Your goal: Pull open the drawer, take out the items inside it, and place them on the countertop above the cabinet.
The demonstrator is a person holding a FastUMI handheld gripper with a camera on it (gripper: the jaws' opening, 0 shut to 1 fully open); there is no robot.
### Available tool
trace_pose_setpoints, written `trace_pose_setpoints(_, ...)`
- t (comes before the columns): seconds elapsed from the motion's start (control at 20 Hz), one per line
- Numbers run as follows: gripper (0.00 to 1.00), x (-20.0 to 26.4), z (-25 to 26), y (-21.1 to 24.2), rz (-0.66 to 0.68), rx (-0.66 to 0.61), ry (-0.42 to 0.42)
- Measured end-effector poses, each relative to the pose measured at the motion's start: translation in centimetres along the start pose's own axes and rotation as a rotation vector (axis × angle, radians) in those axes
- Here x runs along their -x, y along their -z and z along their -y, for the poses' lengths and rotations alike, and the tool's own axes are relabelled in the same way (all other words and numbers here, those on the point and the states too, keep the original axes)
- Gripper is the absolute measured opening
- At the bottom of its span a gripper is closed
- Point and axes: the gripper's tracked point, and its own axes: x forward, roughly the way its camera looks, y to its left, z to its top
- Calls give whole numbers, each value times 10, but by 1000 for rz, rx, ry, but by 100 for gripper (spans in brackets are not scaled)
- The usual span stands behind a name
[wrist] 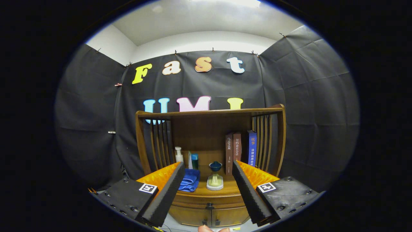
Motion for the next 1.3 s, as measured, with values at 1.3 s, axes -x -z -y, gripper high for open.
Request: trace_pose_setpoints(1.3, 97, 1, -8, 1, 3, -12, -12)
